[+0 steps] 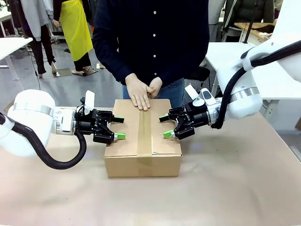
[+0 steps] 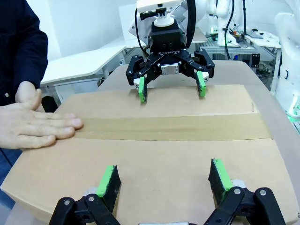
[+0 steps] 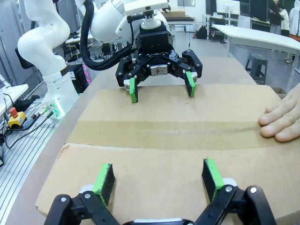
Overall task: Pack the gift set into the box.
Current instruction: Press and hold the closed box until the human finishes sealing it.
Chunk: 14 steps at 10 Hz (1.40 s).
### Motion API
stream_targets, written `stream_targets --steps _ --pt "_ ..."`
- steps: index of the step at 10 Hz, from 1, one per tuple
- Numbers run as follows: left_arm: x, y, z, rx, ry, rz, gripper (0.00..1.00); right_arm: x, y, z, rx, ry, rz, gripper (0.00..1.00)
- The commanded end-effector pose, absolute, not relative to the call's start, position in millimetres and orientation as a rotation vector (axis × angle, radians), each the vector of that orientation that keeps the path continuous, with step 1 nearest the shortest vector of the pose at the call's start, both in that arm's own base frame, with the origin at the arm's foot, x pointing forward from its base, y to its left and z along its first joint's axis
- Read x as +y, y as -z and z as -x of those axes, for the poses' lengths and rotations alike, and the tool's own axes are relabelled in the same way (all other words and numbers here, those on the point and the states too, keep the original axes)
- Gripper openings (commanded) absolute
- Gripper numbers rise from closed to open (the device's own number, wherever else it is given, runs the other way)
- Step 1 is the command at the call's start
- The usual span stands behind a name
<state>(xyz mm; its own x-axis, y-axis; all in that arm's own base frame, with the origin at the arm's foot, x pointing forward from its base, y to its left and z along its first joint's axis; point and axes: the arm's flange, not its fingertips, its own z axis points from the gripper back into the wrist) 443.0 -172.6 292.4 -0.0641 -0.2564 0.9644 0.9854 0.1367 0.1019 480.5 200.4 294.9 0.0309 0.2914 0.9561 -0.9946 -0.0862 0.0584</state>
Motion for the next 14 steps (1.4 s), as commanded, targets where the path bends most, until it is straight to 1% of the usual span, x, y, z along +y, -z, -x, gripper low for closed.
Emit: stream_targets --steps 1,14 --pt "-172.4 -290.5 -441.7 -1.146 1.273 0.873 1.0 201.2 -296.3 -480.6 -0.913 -1.37 -1.078 1.0" --pt "-172.7 -292.4 -443.0 -1.146 1.268 0.873 1.0 200.4 -294.9 -480.5 -0.912 -1.368 -1.076 1.0"
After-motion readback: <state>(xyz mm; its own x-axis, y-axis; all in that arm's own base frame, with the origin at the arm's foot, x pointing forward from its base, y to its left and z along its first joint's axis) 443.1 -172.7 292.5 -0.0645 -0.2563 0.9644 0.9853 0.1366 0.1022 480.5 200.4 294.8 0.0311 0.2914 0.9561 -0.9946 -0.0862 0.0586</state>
